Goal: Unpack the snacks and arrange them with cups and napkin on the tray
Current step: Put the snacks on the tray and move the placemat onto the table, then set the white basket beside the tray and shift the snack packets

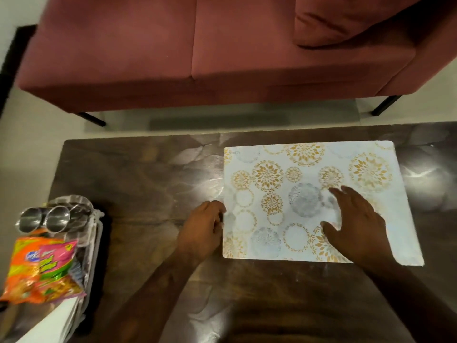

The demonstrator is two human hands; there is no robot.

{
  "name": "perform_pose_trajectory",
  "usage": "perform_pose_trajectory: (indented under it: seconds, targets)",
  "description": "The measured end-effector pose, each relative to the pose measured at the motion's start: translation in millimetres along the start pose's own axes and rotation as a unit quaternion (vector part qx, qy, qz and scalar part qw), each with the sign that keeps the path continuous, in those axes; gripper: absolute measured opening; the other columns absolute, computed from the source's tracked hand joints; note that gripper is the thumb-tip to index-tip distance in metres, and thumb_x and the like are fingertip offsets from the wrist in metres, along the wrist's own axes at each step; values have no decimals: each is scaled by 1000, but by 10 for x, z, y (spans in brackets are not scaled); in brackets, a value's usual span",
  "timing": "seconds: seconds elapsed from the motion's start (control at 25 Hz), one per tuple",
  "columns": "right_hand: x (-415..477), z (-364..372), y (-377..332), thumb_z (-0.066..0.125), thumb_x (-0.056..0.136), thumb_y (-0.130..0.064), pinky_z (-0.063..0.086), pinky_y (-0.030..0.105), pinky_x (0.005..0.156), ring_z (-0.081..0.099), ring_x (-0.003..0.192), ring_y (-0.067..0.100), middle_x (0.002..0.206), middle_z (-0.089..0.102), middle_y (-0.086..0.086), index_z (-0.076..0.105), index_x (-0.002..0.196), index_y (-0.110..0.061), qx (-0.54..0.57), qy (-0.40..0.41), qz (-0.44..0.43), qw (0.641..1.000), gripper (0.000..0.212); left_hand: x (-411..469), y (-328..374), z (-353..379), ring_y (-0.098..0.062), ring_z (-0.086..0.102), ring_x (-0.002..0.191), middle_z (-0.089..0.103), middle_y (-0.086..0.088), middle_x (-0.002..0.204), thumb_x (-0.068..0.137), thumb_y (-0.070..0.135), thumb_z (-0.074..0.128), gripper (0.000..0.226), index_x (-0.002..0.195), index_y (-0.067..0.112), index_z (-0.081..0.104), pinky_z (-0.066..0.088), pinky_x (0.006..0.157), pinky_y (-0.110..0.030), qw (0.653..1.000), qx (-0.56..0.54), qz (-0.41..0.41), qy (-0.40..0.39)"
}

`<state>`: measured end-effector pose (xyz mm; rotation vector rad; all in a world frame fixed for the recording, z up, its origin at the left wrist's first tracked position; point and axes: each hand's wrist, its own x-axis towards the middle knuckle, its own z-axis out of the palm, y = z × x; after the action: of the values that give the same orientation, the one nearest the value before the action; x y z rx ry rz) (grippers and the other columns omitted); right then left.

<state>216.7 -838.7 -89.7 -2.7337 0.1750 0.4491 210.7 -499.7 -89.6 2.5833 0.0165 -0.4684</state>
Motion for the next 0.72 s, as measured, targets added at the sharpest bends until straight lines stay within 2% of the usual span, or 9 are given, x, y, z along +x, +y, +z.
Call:
perform_pose_trajectory:
  seconds: [0.08, 0.12, 0.24, 0.32, 0.44, 0.52, 0.56, 0.64, 0.72]
  targets:
    - [-147, 106, -366, 78, 84, -31, 47, 56, 107, 48, 143, 33, 159, 45, 7, 46, 151, -21, 25, -25, -36, 999, 75, -196, -168, -108, 1, 62, 72, 66, 16, 77, 82, 12, 71, 22, 94, 29, 64, 52, 67, -29, 998, -52, -47, -7]
    - [-218, 185, -585, 77, 85, -27, 50, 52, 104, 52, 139, 32, 156, 48, 6, 48, 149, -21, 35, -41, -59, 997, 71, -318, -298, -176, 2, 65, 71, 69, 16, 75, 81, 13, 72, 19, 92, 29, 67, 56, 69, -30, 995, -71, -67, -10]
    - [-399, 427, -1296, 74, 87, -23, 51, 47, 100, 56, 133, 27, 149, 54, 1, 53, 144, -24, 59, -91, -106, 988, 60, -661, -763, -384, 2, 69, 75, 76, 15, 82, 82, 22, 74, 12, 91, 30, 74, 58, 74, -29, 990, -110, -89, 21]
    - [-511, 626, -1790, 73, 89, -23, 50, 45, 101, 58, 129, 25, 145, 56, -2, 55, 141, -28, 58, -127, -127, 982, 55, -906, -1105, -564, 8, 67, 63, 77, 16, 81, 82, 23, 74, 12, 90, 31, 75, 57, 67, -22, 980, -162, -107, 50]
    - [-664, 891, -2442, 71, 90, -21, 52, 42, 102, 63, 118, 18, 131, 64, -5, 61, 132, -30, 93, -196, -143, 966, 44, -1251, -1579, -947, -9, 68, 49, 76, 10, 78, 85, 12, 70, 16, 88, 27, 73, 52, 56, -22, 947, -271, -130, 114]
    - [-789, 1111, -2934, 71, 89, -12, 53, 41, 101, 67, 112, 18, 121, 68, -3, 67, 121, -26, 102, -234, -160, 954, 36, -1546, -2005, -1307, -16, 68, 51, 74, 4, 79, 87, 9, 67, 18, 88, 26, 72, 54, 52, -26, 921, -312, -143, 186]
    - [-847, 1222, -3175, 70, 88, -6, 53, 38, 98, 68, 108, 18, 115, 70, -2, 68, 114, -27, 114, -252, -156, 948, 32, -1706, -2239, -1496, -15, 67, 54, 73, 2, 79, 88, 8, 66, 19, 89, 26, 72, 56, 52, -28, 907, -326, -147, 221]
    - [-979, 1435, -3635, 67, 90, 3, 55, 29, 82, 71, 95, 23, 100, 73, 1, 67, 99, -28, 162, -279, -101, 941, 32, -2032, -2743, -1831, -16, 67, 60, 71, -1, 80, 89, 3, 64, 20, 90, 23, 70, 57, 55, -30, 874, -353, -167, 291]
    - [-1094, 1593, -3957, 63, 93, 6, 53, 30, 64, 68, 77, 27, 86, 73, 6, 70, 98, -18, 224, -304, -32, 925, 26, -2263, -3247, -2029, -26, 69, 65, 71, -5, 83, 89, -2, 60, 20, 91, 16, 68, 54, 59, -30, 839, -354, -216, 352]
